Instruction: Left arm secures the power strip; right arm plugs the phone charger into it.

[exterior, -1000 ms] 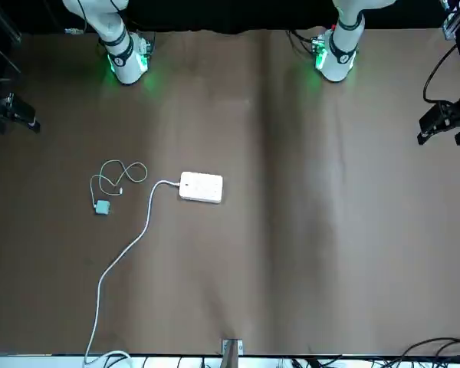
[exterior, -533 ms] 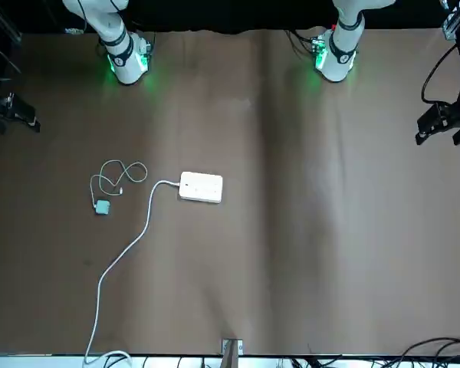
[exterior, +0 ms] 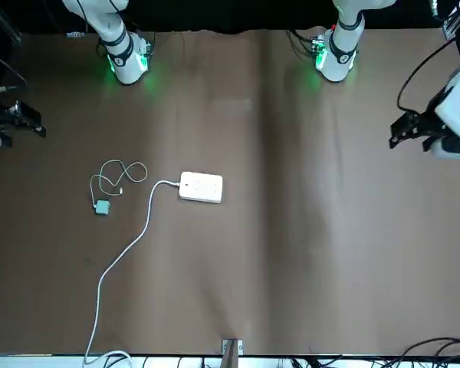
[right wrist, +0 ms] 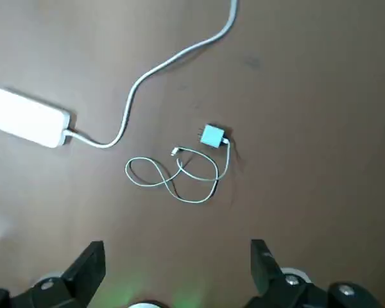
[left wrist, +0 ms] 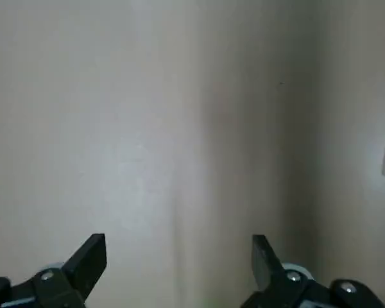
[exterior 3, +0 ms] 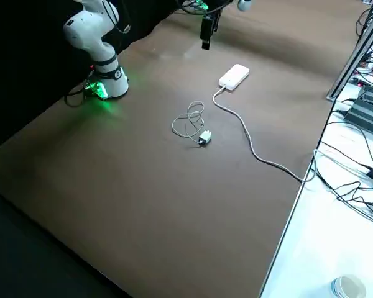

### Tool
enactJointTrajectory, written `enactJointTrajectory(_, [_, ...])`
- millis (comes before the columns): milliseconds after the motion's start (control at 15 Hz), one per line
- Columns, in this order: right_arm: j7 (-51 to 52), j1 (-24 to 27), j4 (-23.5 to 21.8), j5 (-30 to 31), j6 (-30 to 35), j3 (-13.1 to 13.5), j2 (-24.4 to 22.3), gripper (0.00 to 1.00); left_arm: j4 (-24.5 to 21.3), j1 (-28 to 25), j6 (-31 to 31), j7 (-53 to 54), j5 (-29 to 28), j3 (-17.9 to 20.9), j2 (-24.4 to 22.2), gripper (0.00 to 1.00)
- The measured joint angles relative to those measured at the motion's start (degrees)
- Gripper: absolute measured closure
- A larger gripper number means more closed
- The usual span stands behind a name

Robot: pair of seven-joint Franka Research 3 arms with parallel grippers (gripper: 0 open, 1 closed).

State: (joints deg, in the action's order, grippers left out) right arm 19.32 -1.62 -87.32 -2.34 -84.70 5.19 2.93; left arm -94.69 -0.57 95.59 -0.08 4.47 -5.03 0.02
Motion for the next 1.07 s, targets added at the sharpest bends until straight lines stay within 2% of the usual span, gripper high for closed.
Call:
enactJointTrajectory(200, [9.26,2.27,-0.11,-2.33,-1.23,0.02,1.96,0.0,-4.03,0.0,4.63,0.0,3.1,-1.53,0.02,0.0])
enactJointTrajectory(467, [25.46,6.34,-0.32,-8.14,-2.69,0.05,5.94,0.0,-9.86,0.02,11.43,0.0,10.06,-3.82,0.06,0.0])
enactJointTrajectory(533, [25.46,6.34,-0.32,-8.14,-2.69,0.05,5.94,0.0,-9.86,0.02,11.43,0.0,10.06,-3.82,0.06,0.0])
enactJointTrajectory(600, [33.75,8.22,-0.37,-10.28,-2.81,0.07,8.37,0.0,-12.79,0.05,15.32,0.0,12.98,-5.7,0.39,0.0])
enactJointTrajectory(733, [37.66,8.98,-0.39,-11.79,-2.86,0.07,9.53,0.0,-13.65,0.06,16.51,0.0,14.32,-6.5,0.74,0.0])
enactJointTrajectory(867, [48.26,11.03,-0.46,-15.67,-2.88,0.08,12.34,0.0,-14.68,0.07,18.65,0.0,17.03,-8.41,2.47,0.0])
enactJointTrajectory(933, [58.16,13.52,-0.57,-19.33,-2.87,0.12,15.39,0.0,-15.25,0.09,22.01,-0.03,18.6,-10.77,5.29,0.0])
enactJointTrajectory(1067, [65.34,15.66,-0.68,-22.65,-2.82,0.14,17.94,0.0,-15.75,0.13,24.99,-0.04,20.37,-12.4,7.75,0.01])
